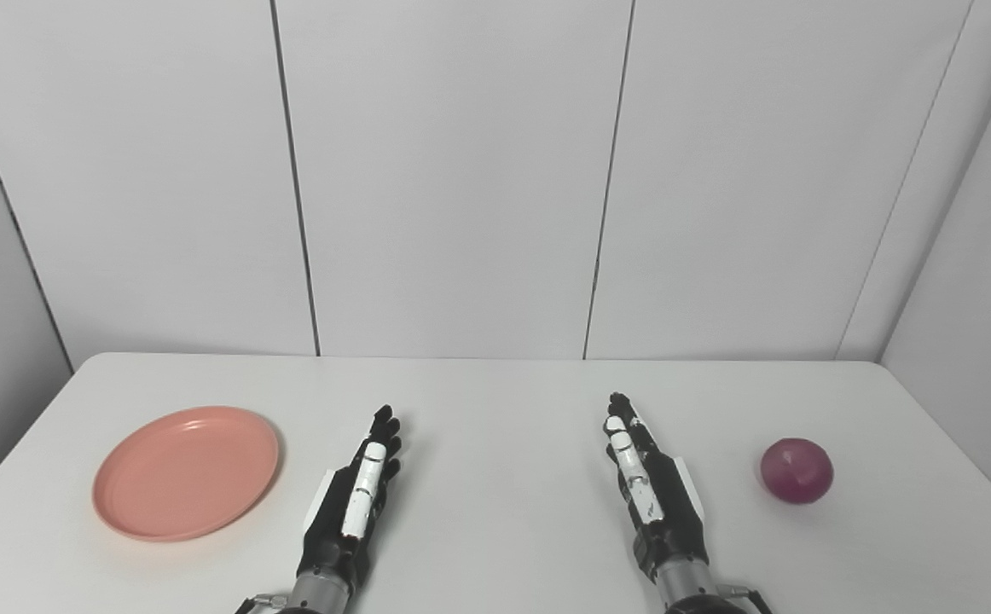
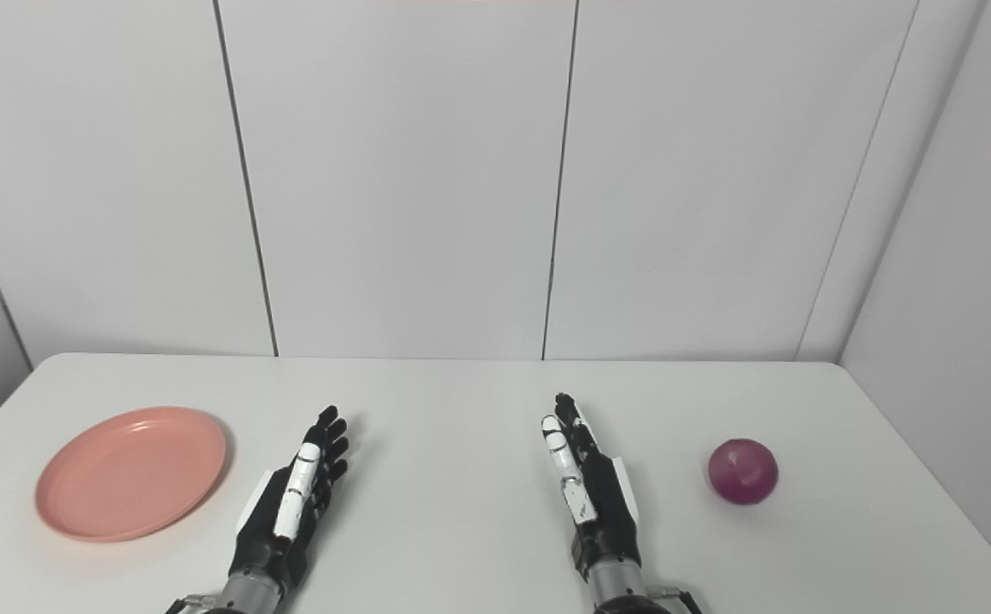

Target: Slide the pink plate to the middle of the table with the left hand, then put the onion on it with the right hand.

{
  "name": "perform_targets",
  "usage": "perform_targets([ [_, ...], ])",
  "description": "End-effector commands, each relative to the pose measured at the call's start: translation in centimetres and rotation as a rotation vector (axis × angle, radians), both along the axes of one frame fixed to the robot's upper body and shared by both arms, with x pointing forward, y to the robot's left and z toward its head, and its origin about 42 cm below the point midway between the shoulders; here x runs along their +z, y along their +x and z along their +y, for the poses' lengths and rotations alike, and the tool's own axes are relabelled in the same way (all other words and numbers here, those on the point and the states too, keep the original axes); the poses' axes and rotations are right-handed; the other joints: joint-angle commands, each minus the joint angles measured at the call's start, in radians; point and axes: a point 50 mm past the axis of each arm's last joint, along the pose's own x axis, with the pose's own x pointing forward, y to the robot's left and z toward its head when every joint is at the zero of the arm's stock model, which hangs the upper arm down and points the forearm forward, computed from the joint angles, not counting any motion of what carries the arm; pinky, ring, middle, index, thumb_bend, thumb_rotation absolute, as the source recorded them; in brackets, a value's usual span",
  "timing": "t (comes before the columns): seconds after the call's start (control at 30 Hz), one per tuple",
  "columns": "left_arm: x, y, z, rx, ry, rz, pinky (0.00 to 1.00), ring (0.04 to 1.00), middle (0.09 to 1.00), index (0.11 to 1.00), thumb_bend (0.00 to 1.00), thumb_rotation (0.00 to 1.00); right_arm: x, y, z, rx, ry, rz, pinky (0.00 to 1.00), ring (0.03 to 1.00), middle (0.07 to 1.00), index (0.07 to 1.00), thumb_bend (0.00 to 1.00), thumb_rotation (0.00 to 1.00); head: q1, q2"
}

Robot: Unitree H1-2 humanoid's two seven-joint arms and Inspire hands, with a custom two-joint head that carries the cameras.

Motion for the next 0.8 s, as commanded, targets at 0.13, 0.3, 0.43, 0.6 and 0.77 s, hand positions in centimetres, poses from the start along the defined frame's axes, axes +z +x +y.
perform_targets([
  [0.13,2.18,0.80,-0.64,-0.004,-0.022,-0.095,1.00,1.000,1.000,1.000,0.56,1.00,2.55,1.23,0.45,0.019,-0.002,-0.089,0.99,0.972,0.969,0.940,0.45,0.81,0.000,-0.001],
  [0.3,2.18,0.82,-0.61,-0.002,-0.022,-0.098,1.00,1.000,1.000,1.000,0.56,1.00,2.57,1.27,0.46,0.022,-0.002,-0.092,1.00,0.975,0.973,0.945,0.45,0.81,0.000,-0.001],
  [0.43,2.17,0.80,-0.59,-0.002,-0.019,-0.095,1.00,1.000,1.000,1.000,0.56,1.00,2.57,1.28,0.47,0.023,-0.003,-0.095,0.99,0.974,0.973,0.948,0.45,0.81,-0.001,0.000],
  [0.6,2.21,0.74,-0.57,-0.002,-0.022,-0.091,1.00,1.000,1.000,1.000,0.56,1.00,2.64,1.24,0.51,0.019,0.009,-0.086,1.00,0.973,0.970,0.939,0.48,0.80,-0.001,0.000],
  [0.77,2.18,0.85,-0.63,-0.006,-0.025,-0.094,1.00,1.000,1.000,1.000,0.55,1.00,2.59,1.28,0.47,0.027,-0.009,-0.097,1.00,0.974,0.974,0.946,0.47,0.82,-0.001,0.000],
])
